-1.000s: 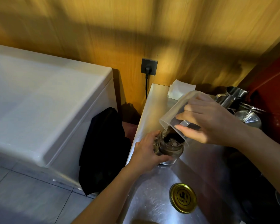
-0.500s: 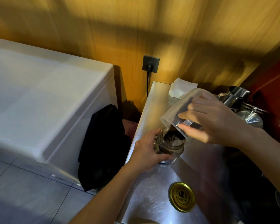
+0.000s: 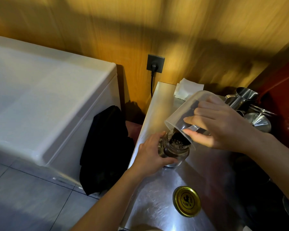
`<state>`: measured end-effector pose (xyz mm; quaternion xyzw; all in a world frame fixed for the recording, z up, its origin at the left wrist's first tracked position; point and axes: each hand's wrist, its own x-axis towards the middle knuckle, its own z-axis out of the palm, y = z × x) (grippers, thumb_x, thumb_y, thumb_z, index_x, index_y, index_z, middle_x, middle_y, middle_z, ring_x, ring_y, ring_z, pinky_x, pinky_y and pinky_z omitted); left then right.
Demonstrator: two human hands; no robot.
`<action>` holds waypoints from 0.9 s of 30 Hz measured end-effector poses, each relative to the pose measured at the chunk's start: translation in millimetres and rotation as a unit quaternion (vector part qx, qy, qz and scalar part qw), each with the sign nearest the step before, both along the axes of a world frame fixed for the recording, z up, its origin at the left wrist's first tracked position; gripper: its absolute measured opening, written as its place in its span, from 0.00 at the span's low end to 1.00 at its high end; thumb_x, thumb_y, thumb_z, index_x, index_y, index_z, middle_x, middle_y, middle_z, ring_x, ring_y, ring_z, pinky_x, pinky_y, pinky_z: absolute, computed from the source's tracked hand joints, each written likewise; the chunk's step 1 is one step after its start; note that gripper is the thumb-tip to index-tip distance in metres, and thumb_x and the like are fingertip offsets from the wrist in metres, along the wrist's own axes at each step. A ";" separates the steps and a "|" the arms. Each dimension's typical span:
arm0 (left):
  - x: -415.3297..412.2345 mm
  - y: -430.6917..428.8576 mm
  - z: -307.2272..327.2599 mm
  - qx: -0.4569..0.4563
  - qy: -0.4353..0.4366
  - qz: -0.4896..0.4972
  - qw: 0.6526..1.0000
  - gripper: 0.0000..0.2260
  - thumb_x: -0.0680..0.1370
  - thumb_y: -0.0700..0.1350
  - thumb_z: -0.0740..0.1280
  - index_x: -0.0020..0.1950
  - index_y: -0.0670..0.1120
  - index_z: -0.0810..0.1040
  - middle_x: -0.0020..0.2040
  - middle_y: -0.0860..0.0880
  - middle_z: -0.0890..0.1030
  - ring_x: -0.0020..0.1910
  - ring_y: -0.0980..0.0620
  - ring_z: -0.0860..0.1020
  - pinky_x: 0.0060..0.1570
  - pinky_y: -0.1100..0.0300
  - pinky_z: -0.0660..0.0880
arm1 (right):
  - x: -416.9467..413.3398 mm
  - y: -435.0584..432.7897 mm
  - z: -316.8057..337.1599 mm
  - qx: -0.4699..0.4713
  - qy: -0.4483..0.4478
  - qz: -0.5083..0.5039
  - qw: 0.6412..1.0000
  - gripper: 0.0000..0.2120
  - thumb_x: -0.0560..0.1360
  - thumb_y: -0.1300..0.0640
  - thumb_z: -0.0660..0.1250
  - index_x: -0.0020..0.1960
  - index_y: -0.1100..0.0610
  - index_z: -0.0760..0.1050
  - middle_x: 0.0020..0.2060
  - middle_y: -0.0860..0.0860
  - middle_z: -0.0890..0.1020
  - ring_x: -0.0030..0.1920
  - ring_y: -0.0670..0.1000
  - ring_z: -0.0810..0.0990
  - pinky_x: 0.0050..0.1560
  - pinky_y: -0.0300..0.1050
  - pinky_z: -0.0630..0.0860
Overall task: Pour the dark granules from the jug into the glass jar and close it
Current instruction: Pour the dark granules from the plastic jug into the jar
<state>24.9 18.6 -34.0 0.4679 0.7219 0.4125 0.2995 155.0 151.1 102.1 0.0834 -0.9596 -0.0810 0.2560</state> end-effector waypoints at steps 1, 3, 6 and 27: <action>0.1 -0.1 0.3 0.000 -0.002 0.000 1.000 0.36 0.63 0.56 0.77 0.66 0.55 0.66 0.63 0.52 0.74 0.63 0.49 0.71 0.64 0.42 0.68 | 0.5 -0.6 -0.1 0.002 0.000 0.000 1.000 0.14 0.75 0.55 0.64 0.41 0.65 0.79 0.31 0.56 0.80 0.32 0.58 0.77 0.39 0.58 0.75; 0.0 -0.2 0.4 0.000 -0.004 0.000 1.000 0.36 0.63 0.56 0.78 0.67 0.55 0.66 0.63 0.52 0.74 0.63 0.49 0.71 0.65 0.42 0.68 | 1.3 -0.4 0.8 0.000 0.001 -0.001 1.000 0.14 0.75 0.54 0.63 0.40 0.65 0.79 0.30 0.56 0.80 0.32 0.58 0.77 0.39 0.58 0.75; 0.2 -1.0 1.8 0.000 -0.007 0.001 1.000 0.36 0.61 0.58 0.76 0.66 0.55 0.67 0.62 0.53 0.74 0.62 0.50 0.72 0.64 0.43 0.68 | 1.5 -1.4 0.7 0.012 0.010 -0.001 1.000 0.13 0.75 0.55 0.64 0.40 0.64 0.79 0.30 0.56 0.79 0.31 0.57 0.76 0.39 0.55 0.74; -1.6 -1.5 3.5 -0.007 0.011 -0.014 1.000 0.37 0.62 0.59 0.75 0.68 0.53 0.65 0.64 0.51 0.74 0.64 0.49 0.71 0.65 0.42 0.67 | 4.0 -3.3 -2.6 0.041 0.023 0.008 0.999 0.11 0.74 0.57 0.66 0.40 0.65 0.79 0.31 0.55 0.79 0.34 0.54 0.73 0.42 0.48 0.66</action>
